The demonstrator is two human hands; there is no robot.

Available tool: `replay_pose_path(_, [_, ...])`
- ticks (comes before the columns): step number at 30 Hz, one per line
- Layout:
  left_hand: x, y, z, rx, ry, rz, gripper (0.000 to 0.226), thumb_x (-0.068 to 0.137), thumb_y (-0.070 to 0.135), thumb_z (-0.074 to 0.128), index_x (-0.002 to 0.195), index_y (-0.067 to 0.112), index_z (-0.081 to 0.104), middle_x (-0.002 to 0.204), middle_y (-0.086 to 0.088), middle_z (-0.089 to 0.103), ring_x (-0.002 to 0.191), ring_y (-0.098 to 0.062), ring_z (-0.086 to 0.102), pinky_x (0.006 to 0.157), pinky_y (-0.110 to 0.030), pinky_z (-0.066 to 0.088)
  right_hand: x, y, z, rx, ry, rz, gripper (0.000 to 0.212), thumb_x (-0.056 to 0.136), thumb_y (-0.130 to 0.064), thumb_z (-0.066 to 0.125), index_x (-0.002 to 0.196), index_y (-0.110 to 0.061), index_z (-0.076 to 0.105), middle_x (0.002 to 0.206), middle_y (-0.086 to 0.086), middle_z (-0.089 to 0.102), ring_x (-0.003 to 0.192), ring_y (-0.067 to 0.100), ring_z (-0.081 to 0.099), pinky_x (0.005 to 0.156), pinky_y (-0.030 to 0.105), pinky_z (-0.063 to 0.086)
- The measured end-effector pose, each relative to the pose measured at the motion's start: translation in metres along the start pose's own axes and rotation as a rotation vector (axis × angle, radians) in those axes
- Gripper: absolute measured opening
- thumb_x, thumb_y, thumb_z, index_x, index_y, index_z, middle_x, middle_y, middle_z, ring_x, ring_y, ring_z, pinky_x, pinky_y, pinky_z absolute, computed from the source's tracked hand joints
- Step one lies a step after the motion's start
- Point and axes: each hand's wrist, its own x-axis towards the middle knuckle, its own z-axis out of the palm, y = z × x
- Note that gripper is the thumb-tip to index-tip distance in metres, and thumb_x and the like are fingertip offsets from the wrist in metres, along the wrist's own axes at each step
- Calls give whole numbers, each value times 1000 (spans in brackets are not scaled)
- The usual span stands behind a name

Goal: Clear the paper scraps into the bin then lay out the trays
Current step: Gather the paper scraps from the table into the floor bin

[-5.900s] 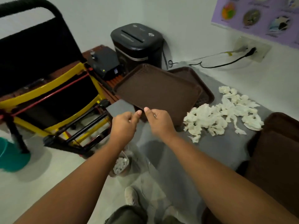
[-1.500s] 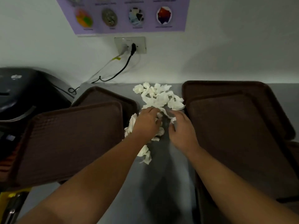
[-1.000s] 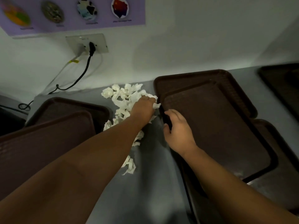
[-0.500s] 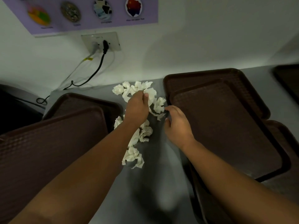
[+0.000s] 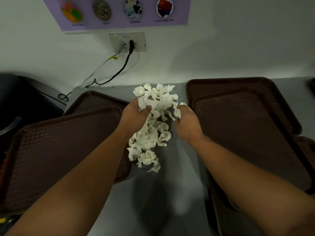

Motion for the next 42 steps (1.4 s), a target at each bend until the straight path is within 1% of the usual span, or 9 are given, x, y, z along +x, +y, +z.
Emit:
replay_pose_path(4, [-14,9,-7,-136,-2,-63,58,80,75,57,89,18,63,76,5,68,70,-13,65,68,-37,56,31,-3,6,-61,-122,93,48,83,1,52,131,-5,47,132,18,50,123,32,48,105,35,41])
replay_pose_path(8, [-28,13,-10,-199,53,-75,51,93,66,46,62,25,48,48,14,48,47,-1,45,57,-28,44,43,-6,12,-201,-227,148,48,87,-3,55,133,-2,41,136,20,45,126,34,46,104,37,42])
replay_pose_path(14, [-35,5,-17,-166,64,-42,54,100,52,43,54,24,41,49,12,42,50,-9,40,58,-33,38,43,3,19,-297,-283,136,41,90,-16,54,130,-8,53,130,10,52,121,27,47,101,33,43])
replay_pose_path(21, [-46,1,-18,-137,57,-50,51,98,57,41,62,25,58,55,4,49,54,-14,48,60,-36,46,37,-8,3,-169,16,17,23,92,-20,55,112,-10,60,120,14,55,102,35,58,84,37,46])
replay_pose_path(25, [-56,9,-9,-129,62,-44,45,102,45,44,74,15,63,58,8,58,52,-11,53,56,-29,48,31,-22,-13,71,3,6,18,88,-22,56,101,-13,63,103,10,63,101,34,55,85,37,47])
replay_pose_path(29, [-65,19,2,-66,71,0,18,100,17,51,98,17,69,82,6,72,51,3,55,52,-15,45,18,-39,-34,406,-140,83,9,94,-20,53,100,-14,57,87,-1,56,78,17,54,73,31,43])
replay_pose_path(34, [-86,36,15,2,110,20,10,94,27,62,90,27,71,82,12,72,71,-1,63,64,-14,47,-15,-54,-44,782,-324,170,11,99,-13,43,95,-19,52,81,7,58,65,18,50,56,30,43])
replay_pose_path(37, [-108,42,18,18,226,-8,23,96,41,58,91,22,71,76,8,71,70,-2,63,66,-19,45,-36,-60,-45,870,-457,180,13,102,-16,39,101,-17,51,78,8,52,54,13,44,44,25,39])
replay_pose_path(42, [-158,36,16,42,434,-105,58,100,50,47,62,5,49,53,-3,53,53,-15,45,57,-36,41,-74,-71,-33,793,-561,95,21,101,-27,45,92,-12,56,63,0,46,42,10,35,39,20,28])
